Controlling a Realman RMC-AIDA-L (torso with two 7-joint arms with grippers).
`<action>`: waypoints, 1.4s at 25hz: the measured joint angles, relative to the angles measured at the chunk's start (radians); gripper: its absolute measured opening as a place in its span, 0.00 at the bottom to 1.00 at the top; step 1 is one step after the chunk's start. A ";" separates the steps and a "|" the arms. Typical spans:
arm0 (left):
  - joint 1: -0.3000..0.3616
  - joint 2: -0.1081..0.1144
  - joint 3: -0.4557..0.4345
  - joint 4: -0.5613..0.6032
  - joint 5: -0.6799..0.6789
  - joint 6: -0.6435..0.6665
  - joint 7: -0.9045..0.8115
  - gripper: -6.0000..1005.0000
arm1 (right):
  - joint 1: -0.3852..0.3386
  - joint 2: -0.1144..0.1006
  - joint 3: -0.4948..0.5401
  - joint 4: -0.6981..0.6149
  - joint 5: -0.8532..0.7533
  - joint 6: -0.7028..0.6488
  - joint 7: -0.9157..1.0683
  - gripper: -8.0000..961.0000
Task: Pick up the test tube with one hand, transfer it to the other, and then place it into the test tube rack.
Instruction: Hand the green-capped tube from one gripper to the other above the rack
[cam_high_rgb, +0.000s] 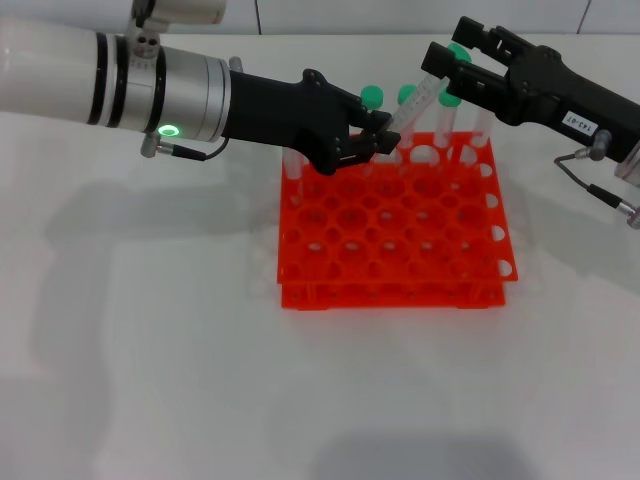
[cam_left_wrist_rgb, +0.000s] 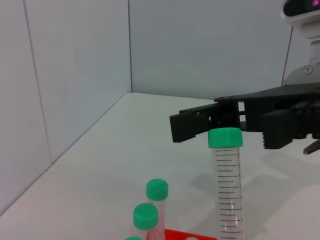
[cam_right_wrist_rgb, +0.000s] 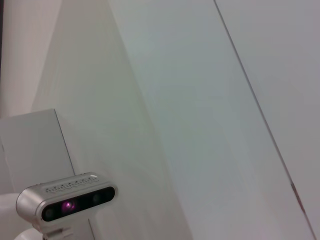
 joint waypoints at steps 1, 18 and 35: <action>0.000 0.000 0.000 0.000 0.000 0.000 0.000 0.26 | 0.001 0.000 -0.001 0.000 -0.002 0.000 0.000 0.85; -0.003 -0.005 -0.001 0.001 0.000 0.000 -0.001 0.27 | 0.005 0.000 -0.016 0.000 -0.001 0.012 -0.001 0.58; -0.004 -0.017 0.004 0.047 0.028 -0.021 -0.111 0.28 | -0.001 -0.002 -0.017 -0.004 0.002 0.020 -0.002 0.28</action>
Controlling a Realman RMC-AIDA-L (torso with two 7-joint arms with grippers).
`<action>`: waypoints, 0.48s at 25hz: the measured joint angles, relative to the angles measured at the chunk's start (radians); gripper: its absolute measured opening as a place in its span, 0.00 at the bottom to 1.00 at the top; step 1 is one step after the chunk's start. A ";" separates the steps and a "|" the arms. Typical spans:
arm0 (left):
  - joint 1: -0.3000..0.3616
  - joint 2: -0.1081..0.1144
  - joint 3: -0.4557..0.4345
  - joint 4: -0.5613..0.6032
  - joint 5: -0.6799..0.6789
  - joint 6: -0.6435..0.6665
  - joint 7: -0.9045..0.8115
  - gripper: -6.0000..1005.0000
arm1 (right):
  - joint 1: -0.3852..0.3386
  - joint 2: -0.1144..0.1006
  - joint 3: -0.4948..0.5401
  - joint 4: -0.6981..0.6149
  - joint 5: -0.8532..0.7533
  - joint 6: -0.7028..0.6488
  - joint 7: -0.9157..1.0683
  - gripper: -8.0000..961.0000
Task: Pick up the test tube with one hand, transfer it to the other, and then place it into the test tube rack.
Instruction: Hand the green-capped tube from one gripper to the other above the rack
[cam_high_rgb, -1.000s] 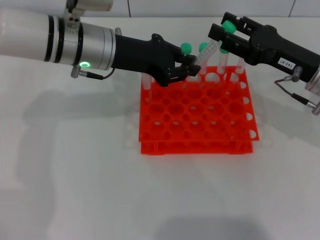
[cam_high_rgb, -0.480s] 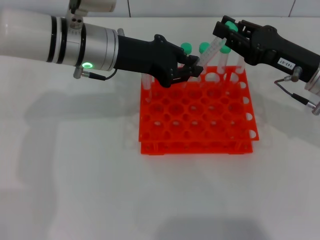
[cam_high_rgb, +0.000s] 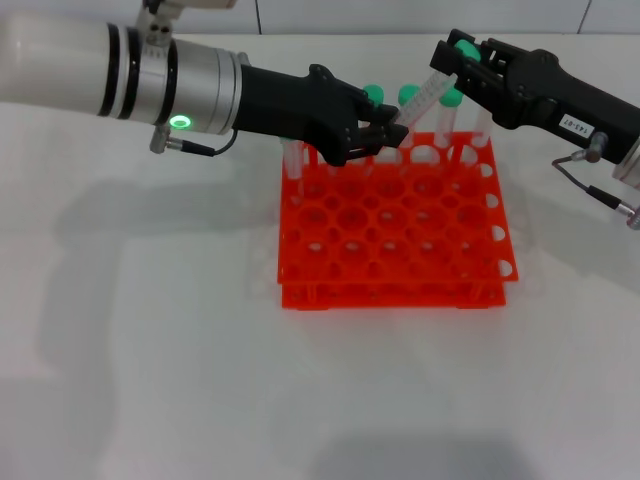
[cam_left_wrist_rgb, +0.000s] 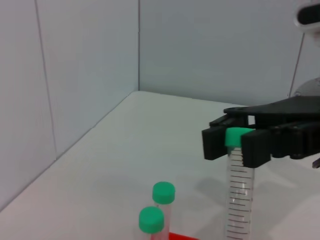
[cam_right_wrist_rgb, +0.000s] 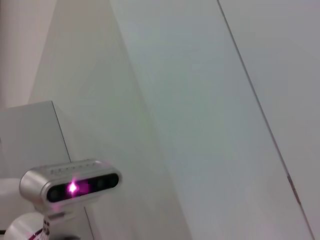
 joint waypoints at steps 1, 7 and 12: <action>0.001 -0.004 0.000 0.021 0.015 -0.002 -0.033 0.29 | -0.001 -0.001 0.000 -0.001 0.000 0.000 0.000 0.29; 0.028 -0.031 0.031 0.159 0.093 0.009 -0.187 0.29 | -0.003 -0.004 -0.001 -0.004 -0.006 0.000 0.001 0.29; 0.042 -0.032 0.049 0.243 0.136 0.049 -0.283 0.42 | -0.003 -0.008 0.000 -0.006 -0.008 0.002 0.001 0.30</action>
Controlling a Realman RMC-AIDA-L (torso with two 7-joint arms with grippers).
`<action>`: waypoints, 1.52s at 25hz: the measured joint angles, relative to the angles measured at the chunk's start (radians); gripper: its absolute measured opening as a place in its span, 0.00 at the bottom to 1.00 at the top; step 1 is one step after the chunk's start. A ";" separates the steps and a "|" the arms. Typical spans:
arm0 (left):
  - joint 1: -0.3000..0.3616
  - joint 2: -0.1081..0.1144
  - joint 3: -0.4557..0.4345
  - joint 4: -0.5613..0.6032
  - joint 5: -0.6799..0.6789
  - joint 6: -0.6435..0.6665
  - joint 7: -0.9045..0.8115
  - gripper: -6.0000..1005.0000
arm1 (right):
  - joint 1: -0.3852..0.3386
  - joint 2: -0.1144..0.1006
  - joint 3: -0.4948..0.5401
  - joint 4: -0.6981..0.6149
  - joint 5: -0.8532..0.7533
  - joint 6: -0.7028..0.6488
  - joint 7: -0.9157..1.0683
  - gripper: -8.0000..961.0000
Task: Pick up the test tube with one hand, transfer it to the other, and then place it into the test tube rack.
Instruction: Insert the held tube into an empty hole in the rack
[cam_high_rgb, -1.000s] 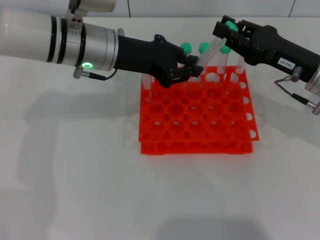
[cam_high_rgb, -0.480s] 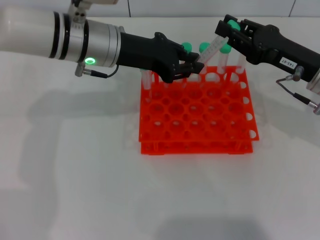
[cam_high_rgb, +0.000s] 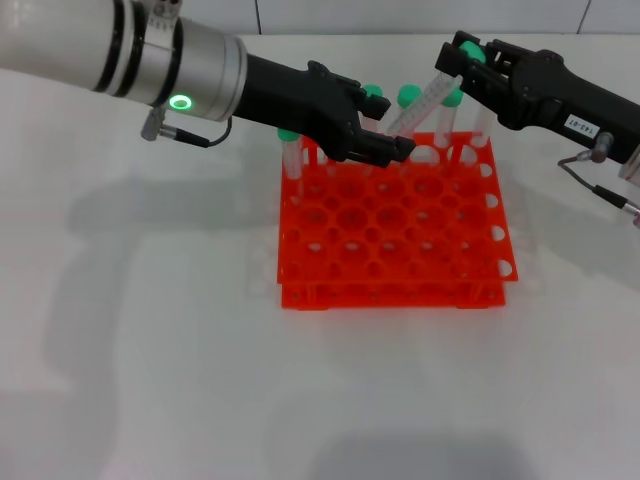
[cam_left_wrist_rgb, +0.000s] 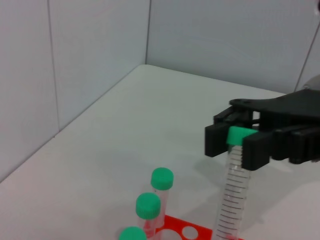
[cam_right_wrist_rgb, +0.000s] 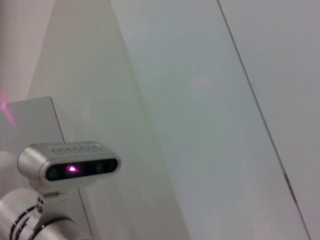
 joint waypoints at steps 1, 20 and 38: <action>0.006 0.001 0.000 0.033 0.013 0.016 -0.030 0.46 | 0.000 -0.001 0.000 0.000 0.000 0.000 0.000 0.30; 0.474 -0.010 0.103 0.837 0.171 0.121 -0.452 0.87 | 0.003 -0.024 -0.136 -0.143 -0.024 0.057 0.071 0.32; 0.848 -0.013 0.096 0.645 -0.193 -0.051 0.023 0.87 | 0.070 -0.039 -0.245 -0.315 -0.158 0.129 0.236 0.35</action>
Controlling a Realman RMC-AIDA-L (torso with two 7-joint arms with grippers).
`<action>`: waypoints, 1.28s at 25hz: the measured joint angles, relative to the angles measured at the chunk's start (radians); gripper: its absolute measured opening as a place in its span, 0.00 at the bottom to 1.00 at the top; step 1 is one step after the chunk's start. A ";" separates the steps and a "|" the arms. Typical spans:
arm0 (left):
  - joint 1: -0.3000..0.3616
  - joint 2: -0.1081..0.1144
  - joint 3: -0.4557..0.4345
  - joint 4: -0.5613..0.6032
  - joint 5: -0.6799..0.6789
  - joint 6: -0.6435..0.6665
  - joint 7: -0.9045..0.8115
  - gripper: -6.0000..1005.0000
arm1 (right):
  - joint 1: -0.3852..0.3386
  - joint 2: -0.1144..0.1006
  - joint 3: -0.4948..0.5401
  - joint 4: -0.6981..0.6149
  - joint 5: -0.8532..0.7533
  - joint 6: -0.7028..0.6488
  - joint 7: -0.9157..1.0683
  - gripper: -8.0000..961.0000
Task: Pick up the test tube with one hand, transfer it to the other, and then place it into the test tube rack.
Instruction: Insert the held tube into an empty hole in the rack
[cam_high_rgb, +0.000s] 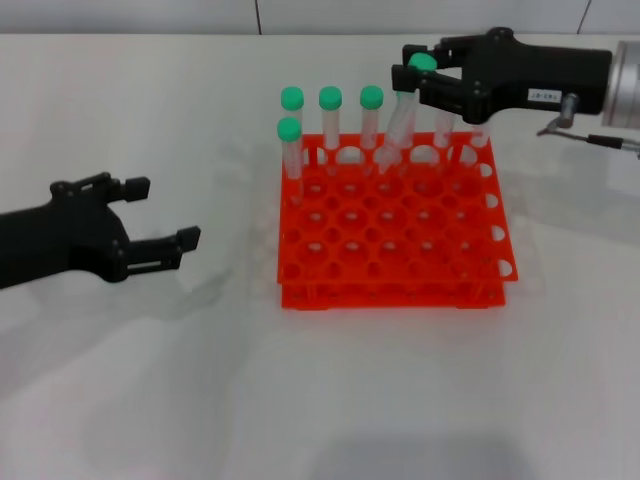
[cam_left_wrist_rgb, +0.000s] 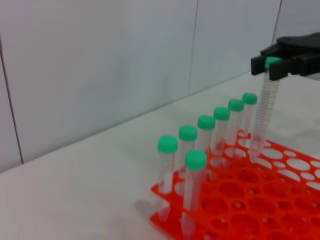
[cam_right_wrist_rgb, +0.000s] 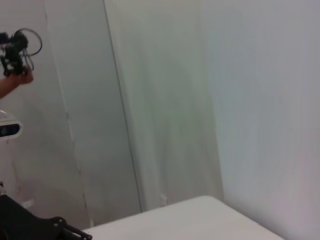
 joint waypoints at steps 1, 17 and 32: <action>0.003 0.000 -0.001 -0.012 -0.003 -0.001 0.014 0.87 | 0.008 0.001 0.000 -0.003 -0.011 0.007 0.004 0.35; -0.002 0.002 -0.064 -0.190 -0.138 -0.011 0.224 0.87 | 0.103 0.031 -0.087 -0.012 -0.046 0.117 0.059 0.37; -0.018 0.003 -0.069 -0.223 -0.127 -0.016 0.225 0.87 | 0.150 0.049 -0.128 0.040 -0.029 0.205 0.051 0.39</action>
